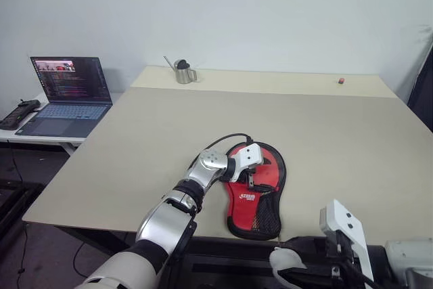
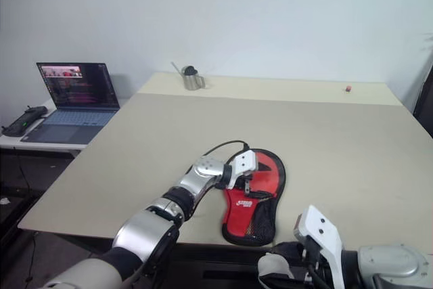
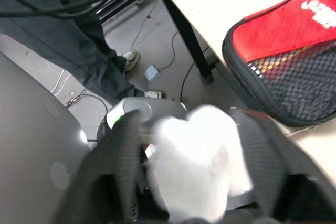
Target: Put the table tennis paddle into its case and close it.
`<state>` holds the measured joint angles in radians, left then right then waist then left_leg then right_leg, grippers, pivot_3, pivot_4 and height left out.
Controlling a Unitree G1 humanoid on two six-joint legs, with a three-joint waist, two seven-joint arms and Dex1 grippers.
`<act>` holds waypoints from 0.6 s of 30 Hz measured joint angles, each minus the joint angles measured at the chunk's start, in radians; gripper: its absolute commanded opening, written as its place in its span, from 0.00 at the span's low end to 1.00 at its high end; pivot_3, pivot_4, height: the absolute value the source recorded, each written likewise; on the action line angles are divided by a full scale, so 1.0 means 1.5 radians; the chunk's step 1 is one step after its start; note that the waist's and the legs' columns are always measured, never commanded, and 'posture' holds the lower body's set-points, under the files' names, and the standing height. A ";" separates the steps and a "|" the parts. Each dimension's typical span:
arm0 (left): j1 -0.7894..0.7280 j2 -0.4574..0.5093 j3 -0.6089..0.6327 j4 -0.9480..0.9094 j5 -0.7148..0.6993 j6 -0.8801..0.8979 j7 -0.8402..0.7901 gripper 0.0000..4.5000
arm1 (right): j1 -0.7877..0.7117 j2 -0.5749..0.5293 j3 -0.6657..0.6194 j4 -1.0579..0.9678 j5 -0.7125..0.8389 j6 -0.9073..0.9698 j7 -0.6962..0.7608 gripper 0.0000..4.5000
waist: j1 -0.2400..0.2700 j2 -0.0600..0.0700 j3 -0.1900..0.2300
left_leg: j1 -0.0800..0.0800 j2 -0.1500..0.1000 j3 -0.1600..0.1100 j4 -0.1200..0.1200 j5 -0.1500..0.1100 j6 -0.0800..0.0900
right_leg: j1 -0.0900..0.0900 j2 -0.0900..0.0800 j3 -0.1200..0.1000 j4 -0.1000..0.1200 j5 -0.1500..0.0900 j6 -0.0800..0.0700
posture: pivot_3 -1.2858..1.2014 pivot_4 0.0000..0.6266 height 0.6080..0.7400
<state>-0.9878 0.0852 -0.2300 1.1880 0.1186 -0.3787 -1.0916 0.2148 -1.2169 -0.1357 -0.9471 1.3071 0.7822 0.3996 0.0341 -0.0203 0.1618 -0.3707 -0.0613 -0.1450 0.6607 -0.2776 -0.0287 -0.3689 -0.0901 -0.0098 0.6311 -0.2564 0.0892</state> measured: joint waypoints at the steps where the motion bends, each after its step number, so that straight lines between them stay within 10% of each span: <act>1: 0.003 0.002 0.002 -0.003 -0.002 0.000 0.000 0.97 | -0.019 0.000 0.000 0.010 -0.003 0.002 0.011 0.99 | -0.002 0.000 0.000 | 0.000 0.000 0.000 0.000 0.000 0.000 | 0.000 0.000 0.000 0.000 0.000 0.000 | 0.52 0.24 1.00; 18: 0.182 0.118 0.046 -0.288 -0.099 0.101 -0.053 0.97 | -0.346 0.248 0.126 0.361 -0.305 -0.084 0.123 0.99 | -0.037 0.002 0.001 | 0.004 0.001 0.003 -0.011 0.000 0.000 | -0.005 0.002 0.006 0.000 0.002 -0.005 | 0.52 0.24 1.00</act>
<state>-0.7153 0.2626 -0.1608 0.7556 -0.0294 -0.2275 -1.1716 -0.3048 -0.8450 0.0533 -0.4061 0.8490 0.6564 0.5843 -0.0210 -0.0176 0.1627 -0.3651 -0.0600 -0.1405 0.6443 -0.2771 -0.0289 -0.3768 -0.0878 -0.0006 0.6315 -0.2534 0.0821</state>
